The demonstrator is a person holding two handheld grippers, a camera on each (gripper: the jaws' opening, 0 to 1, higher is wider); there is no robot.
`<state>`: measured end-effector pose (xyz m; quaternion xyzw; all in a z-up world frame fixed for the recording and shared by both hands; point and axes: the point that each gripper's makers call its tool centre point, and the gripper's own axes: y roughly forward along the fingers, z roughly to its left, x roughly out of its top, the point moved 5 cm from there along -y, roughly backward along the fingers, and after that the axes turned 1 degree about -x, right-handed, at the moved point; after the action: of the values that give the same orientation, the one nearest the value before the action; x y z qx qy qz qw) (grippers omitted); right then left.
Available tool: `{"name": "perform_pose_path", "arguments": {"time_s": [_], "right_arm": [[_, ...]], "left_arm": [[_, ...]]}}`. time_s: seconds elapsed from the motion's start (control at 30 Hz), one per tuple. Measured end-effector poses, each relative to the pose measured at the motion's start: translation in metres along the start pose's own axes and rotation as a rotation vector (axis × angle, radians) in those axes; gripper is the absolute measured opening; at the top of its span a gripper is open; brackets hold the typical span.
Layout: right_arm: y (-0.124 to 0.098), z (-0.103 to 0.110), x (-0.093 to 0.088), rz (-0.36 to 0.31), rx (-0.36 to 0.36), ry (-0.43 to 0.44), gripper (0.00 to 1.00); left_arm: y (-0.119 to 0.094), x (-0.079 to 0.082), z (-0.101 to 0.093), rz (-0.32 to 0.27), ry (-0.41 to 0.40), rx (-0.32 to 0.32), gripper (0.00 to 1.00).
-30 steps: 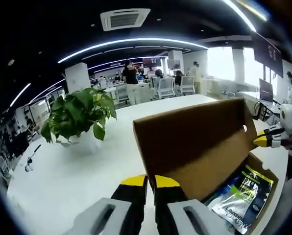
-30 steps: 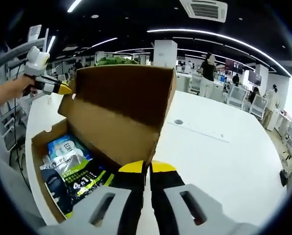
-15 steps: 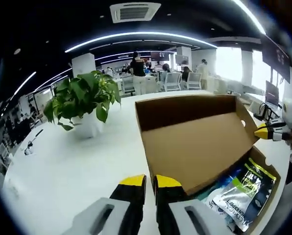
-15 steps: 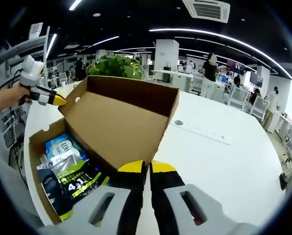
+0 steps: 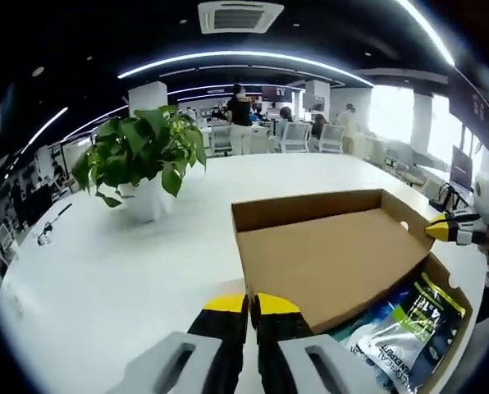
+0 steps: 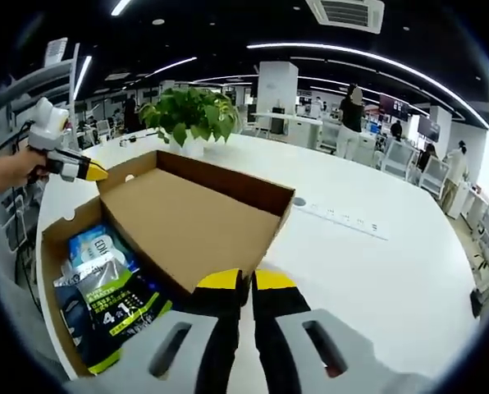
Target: Operate the shoe box by opening the lid, removing the specified soft item, and placing it in the target area until the item is outside and the box remains undamaged.
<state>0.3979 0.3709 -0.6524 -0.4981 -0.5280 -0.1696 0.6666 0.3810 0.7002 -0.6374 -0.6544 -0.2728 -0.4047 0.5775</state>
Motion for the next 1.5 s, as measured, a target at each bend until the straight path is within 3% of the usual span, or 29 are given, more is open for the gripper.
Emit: {"name": "perform_pose_path", "arguments": {"time_s": [0.63, 0.97, 1.23, 1.5], "right_arm": [[0.008, -0.001, -0.004, 0.047, 0.015, 0.01, 0.06], [-0.007, 0.0, -0.011, 0.112, 0.076, 0.015, 0.13], [-0.029, 0.013, -0.016, 0.153, 0.163, -0.039, 0.18], [-0.042, 0.021, -0.017, 0.187, 0.249, -0.031, 0.22]], "left_arm": [[0.012, -0.002, 0.001, 0.035, 0.014, 0.003, 0.03], [0.016, -0.002, 0.002, 0.063, 0.01, 0.007, 0.03], [0.014, -0.001, 0.001, 0.073, 0.002, 0.004, 0.03], [0.005, -0.001, -0.002, 0.092, 0.031, 0.009, 0.07]]}}
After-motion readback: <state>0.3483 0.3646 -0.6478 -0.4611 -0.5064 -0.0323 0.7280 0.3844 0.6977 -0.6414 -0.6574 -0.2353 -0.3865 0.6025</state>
